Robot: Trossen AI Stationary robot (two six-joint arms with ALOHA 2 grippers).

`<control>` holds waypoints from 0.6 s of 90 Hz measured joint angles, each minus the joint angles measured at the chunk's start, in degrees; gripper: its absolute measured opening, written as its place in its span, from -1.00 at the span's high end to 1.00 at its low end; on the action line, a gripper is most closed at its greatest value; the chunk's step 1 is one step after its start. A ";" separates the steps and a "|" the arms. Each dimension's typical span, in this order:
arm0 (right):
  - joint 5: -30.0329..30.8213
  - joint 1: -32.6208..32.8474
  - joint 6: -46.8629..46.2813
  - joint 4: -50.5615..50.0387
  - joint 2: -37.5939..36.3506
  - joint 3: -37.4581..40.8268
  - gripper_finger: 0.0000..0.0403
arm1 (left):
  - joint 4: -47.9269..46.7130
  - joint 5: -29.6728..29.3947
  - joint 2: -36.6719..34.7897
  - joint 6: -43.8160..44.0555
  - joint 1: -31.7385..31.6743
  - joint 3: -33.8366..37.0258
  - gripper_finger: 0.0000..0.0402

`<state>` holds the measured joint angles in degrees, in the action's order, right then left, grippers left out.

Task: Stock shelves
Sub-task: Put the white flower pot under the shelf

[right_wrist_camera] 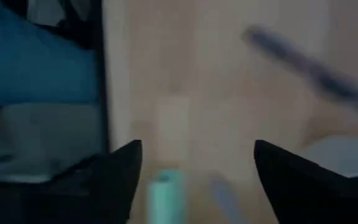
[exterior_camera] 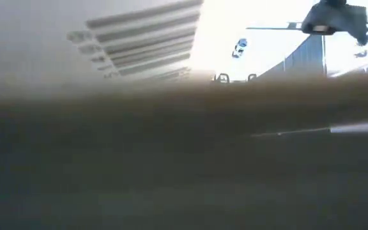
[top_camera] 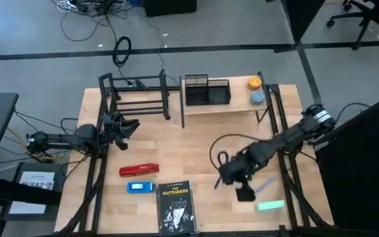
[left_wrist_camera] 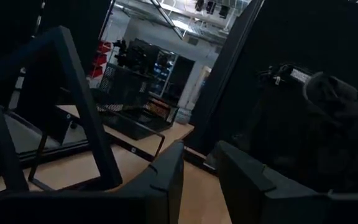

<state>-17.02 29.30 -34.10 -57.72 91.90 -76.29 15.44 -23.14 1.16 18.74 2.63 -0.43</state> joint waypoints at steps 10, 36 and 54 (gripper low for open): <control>6.71 6.03 -15.42 3.59 -0.37 2.10 -0.55 | 0.04 0.00 0.00 -0.26 0.00 0.00 0.62; 31.07 19.52 -71.74 2.10 -0.79 11.25 -0.63 | 1.24 -0.97 -0.02 -0.35 0.00 0.00 0.62; 34.38 21.20 -91.89 2.47 -0.79 21.38 -0.70 | 1.51 -0.96 0.00 -0.39 0.00 0.00 0.62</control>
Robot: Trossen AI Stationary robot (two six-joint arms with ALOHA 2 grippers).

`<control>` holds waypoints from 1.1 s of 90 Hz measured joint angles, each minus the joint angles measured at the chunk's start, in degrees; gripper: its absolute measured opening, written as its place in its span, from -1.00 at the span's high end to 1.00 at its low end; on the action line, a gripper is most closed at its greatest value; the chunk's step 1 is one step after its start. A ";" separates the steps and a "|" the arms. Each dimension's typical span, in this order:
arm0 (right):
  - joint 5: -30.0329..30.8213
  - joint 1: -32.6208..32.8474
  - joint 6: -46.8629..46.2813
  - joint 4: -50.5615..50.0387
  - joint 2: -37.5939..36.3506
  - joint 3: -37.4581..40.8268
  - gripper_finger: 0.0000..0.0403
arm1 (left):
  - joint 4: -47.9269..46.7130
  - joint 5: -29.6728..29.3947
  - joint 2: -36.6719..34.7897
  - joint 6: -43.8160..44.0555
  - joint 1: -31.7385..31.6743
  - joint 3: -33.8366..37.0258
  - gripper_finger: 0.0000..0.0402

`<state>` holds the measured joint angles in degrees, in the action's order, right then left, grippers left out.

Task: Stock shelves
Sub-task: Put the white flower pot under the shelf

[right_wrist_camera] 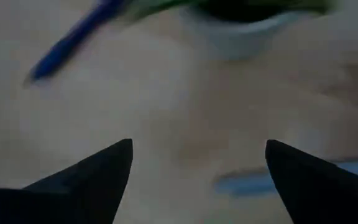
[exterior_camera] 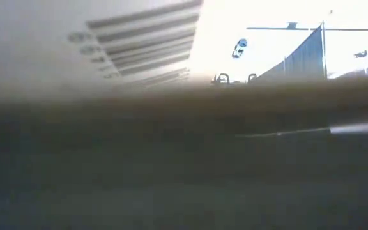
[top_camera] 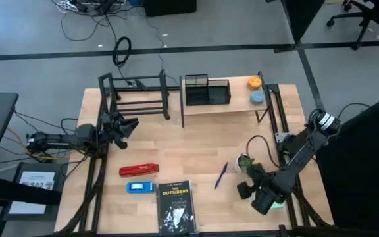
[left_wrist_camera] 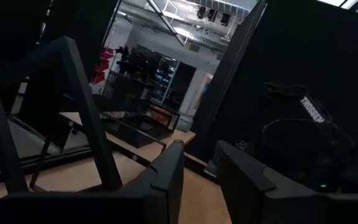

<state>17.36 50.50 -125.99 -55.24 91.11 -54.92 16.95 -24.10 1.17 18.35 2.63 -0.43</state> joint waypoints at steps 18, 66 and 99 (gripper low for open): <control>5.57 -1.26 -2.29 2.92 1.43 5.60 -0.71 | -0.02 0.03 0.00 -0.04 0.00 0.00 0.62; 19.17 -4.12 0.66 2.49 11.08 5.53 -0.71 | -0.11 -1.36 -0.01 -0.15 0.00 0.00 0.62; 24.09 -7.08 11.88 2.38 11.06 5.58 -0.71 | -0.09 -1.38 -0.02 -0.11 0.00 0.00 0.62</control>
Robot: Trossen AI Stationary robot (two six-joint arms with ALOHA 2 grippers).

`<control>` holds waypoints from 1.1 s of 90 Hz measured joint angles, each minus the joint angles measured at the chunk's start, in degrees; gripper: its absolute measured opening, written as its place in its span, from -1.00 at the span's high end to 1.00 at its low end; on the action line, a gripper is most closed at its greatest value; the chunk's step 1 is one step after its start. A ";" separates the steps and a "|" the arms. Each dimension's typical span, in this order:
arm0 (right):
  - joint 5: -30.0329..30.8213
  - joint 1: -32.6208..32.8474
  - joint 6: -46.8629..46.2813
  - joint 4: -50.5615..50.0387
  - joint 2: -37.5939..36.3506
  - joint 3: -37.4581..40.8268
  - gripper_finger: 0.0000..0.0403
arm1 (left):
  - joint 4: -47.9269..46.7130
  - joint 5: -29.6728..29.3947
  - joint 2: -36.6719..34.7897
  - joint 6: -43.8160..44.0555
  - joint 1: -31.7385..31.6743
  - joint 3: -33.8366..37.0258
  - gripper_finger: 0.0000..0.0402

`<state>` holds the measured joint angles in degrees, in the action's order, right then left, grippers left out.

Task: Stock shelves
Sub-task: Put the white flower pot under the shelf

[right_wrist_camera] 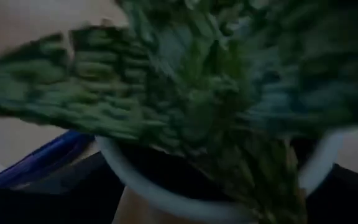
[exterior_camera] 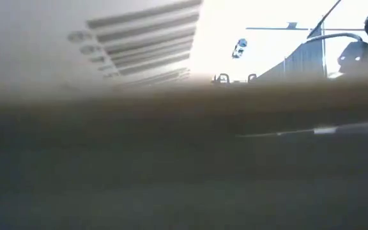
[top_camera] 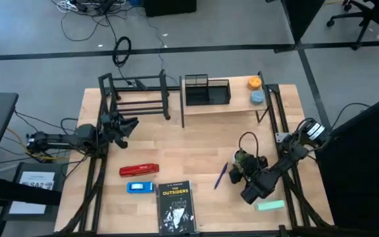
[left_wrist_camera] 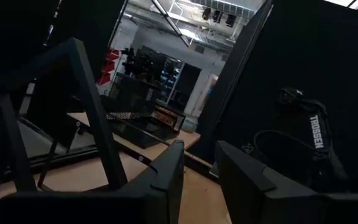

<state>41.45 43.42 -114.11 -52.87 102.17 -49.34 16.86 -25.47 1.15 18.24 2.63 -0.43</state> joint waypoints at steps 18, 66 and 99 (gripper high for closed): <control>3.31 -1.17 3.80 0.39 -0.02 0.03 -0.71 | 0.00 0.00 0.02 0.03 0.00 0.00 0.62; -2.49 -0.60 6.25 7.60 -2.19 3.76 -0.25 | 0.01 0.00 0.02 0.45 0.00 0.00 0.62; 5.11 -0.57 10.08 10.78 -0.20 3.78 -0.87 | 0.02 0.00 0.02 0.48 0.00 0.00 0.62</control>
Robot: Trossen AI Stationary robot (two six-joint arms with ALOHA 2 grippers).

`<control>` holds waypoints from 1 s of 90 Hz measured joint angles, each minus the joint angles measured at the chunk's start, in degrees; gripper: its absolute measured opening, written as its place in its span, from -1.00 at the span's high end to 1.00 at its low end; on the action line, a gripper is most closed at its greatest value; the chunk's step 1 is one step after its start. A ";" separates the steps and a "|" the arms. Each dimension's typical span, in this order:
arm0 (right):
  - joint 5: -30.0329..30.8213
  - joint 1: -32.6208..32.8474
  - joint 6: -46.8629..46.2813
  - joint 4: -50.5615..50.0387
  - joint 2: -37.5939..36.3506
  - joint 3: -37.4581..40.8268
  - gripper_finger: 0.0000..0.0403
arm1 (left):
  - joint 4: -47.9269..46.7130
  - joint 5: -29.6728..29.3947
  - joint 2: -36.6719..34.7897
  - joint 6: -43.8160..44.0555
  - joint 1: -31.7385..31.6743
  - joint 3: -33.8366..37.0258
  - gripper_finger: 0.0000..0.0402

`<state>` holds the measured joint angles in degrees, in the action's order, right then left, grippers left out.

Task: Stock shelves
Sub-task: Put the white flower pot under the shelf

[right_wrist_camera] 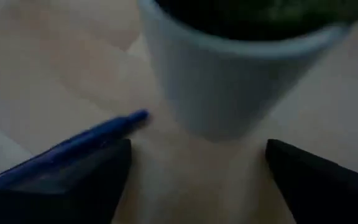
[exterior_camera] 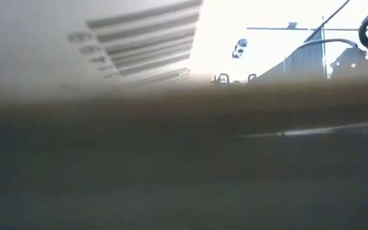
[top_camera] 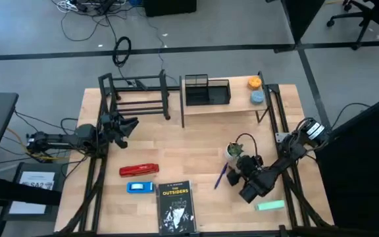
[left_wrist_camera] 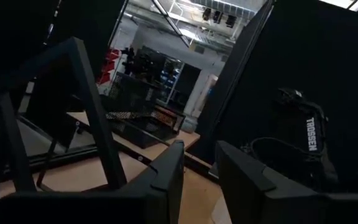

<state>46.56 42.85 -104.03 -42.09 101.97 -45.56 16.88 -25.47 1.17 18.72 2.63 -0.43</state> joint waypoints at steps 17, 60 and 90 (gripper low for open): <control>1.83 -1.42 -1.21 -0.14 0.00 0.19 -0.97 | -0.01 -0.44 -0.01 -0.24 0.00 0.00 0.62; 9.04 -10.86 2.74 6.84 0.02 3.69 -0.89 | -0.02 -1.07 -0.02 -0.04 0.00 0.00 0.62; 3.16 -14.68 19.76 14.88 -3.87 3.69 -0.57 | -0.02 -1.07 -0.01 -0.02 0.00 0.00 0.62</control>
<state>49.71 28.16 -84.27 -27.20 98.11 -41.87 16.86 -26.55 1.16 18.70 2.63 -0.43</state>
